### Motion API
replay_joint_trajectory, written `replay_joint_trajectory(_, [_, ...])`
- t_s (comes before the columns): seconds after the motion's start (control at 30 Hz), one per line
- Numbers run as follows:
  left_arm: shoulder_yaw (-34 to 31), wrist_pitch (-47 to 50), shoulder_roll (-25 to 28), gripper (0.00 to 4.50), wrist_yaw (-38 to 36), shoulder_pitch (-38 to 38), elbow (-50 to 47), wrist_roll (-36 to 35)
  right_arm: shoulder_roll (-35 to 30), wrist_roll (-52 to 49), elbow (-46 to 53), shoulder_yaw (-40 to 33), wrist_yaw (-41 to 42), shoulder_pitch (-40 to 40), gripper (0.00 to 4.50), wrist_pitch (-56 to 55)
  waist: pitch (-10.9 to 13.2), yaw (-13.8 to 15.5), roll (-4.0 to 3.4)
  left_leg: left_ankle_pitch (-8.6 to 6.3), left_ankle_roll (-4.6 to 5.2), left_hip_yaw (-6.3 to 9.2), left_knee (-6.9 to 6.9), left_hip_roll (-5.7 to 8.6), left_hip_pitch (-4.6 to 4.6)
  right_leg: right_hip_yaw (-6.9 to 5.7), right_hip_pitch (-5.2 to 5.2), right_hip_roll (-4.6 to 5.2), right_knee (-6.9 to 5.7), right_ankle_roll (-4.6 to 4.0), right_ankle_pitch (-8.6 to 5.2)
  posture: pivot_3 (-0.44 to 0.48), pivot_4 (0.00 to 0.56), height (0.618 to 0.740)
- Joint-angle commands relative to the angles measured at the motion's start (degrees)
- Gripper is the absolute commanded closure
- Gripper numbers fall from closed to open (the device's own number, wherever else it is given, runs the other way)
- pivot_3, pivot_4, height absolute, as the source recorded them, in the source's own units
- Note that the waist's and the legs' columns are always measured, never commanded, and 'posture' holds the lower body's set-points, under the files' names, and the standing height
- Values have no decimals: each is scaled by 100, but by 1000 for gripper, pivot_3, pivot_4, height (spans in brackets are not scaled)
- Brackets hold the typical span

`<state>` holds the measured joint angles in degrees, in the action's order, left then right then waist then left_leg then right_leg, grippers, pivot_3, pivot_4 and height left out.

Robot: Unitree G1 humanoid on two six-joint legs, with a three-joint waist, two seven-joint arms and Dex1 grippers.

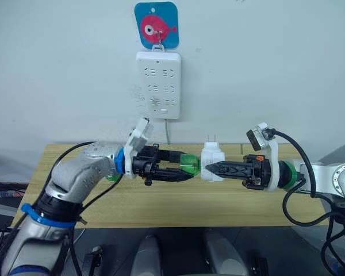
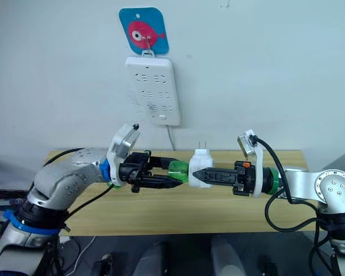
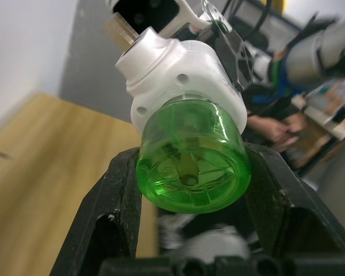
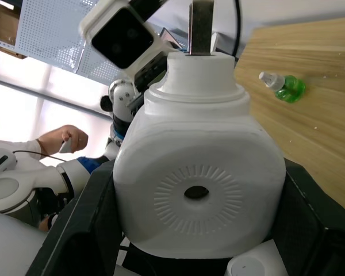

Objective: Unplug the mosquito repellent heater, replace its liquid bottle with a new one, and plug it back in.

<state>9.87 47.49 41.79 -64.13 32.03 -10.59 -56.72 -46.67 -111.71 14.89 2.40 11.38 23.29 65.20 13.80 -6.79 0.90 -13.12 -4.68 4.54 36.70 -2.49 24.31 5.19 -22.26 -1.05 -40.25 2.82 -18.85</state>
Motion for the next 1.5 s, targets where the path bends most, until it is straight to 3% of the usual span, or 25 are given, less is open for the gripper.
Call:
replay_joint_trajectory(0.03, [-478,204,-12,2250,228,137,-176,-117,-121,-129,182,-60,35,-34,1498,13,0,15,0,0,0,0,1,0,0,0,0,0,0,-1,0,-160,225,725])
replay_joint_trajectory(0.07, [-466,42,-26,2250,213,78,-253,65,-121,-129,185,-60,28,-31,1498,-3,0,16,0,0,0,-1,1,-1,0,1,0,0,0,-1,1,-160,225,725])
replay_joint_trajectory(0.2, [-123,-1540,-34,913,-99,-266,-391,1547,-102,-129,171,-78,4,-39,1498,-65,0,27,0,1,-1,-1,0,-3,-1,2,-1,0,0,-2,1,-163,226,725])
replay_joint_trajectory(0.3, [-16,-3493,-196,25,-381,-609,-191,2743,-94,-129,137,-96,-15,-30,1498,-79,0,33,0,1,-2,-11,0,-2,-3,13,-1,1,1,-3,2,-162,225,725])
replay_joint_trajectory(0.47, [-215,-6262,-748,0,-574,-1013,248,3650,-84,-129,101,-94,-35,-2,1498,-82,0,82,0,1,-1,-17,3,1,0,21,-1,5,5,-4,3,-161,225,725])
replay_joint_trajectory(0.7, [-266,-7191,-1001,0,-599,-1134,472,3661,-92,-129,47,-82,-24,37,1498,-60,0,118,0,0,0,-18,11,2,4,22,-1,6,8,0,6,-158,226,725])
replay_joint_trajectory(0.73, [-263,-7241,-1001,187,-638,-1112,527,3624,-90,-129,48,-77,-26,41,1498,-60,0,117,0,0,0,-18,13,2,4,22,0,6,7,0,6,-158,225,725])
replay_joint_trajectory(0.8, [-266,-7197,-989,598,-698,-1052,598,3514,-84,-129,44,-70,-31,52,1498,-59,0,116,0,0,0,-18,14,2,4,23,0,6,7,1,6,-159,226,725])
replay_joint_trajectory(0.97, [-144,-6828,-840,2165,-955,-940,511,3368,-98,-129,62,-67,-37,44,1498,-56,0,110,0,0,0,-17,15,2,5,21,-1,5,7,1,7,-158,225,725])
replay_joint_trajectory(1.0, [-158,-6427,-819,2314,-839,-917,428,3262,-99,-129,65,-67,-36,39,1498,-55,0,109,0,0,0,-17,14,2,5,21,0,5,6,1,7,-156,225,725])
replay_joint_trajectory(1.13, [-69,-5884,-662,2314,-1098,-673,301,3128,-102,-129,86,-62,-36,25,1498,-53,0,105,0,0,0,-16,14,1,5,19,-1,5,5,1,7,-158,223,725])
replay_joint_trajectory(1.23, [-2,-4024,-294,2314,-978,-429,-95,2527,-122,-129,109,-61,-25,10,1498,-44,0,71,0,0,0,-13,15,1,5,19,0,2,4,1,6,-158,223,725])
replay_joint_trajectory(1.37, [-364,-320,258,2314,-605,153,38,319,-149,-129,134,-29,-8,12,1498,-44,0,36,0,-1,1,-4,15,0,5,9,-1,2,-2,3,5,-156,220,725])
replay_joint_trajectory(1.4, [-435,240,356,2314,-681,286,253,16,-155,-129,141,-19,-2,15,1498,-45,1,31,0,-1,1,-3,15,0,5,8,-1,1,-2,4,4,-156,220,725])
replay_joint_trajectory(1.5, [-495,493,418,2314,-732,316,360,89,-168,-128,168,7,10,26,1498,-56,1,19,0,-1,1,-1,14,-2,5,4,-2,-5,-4,6,2,-158,219,725])
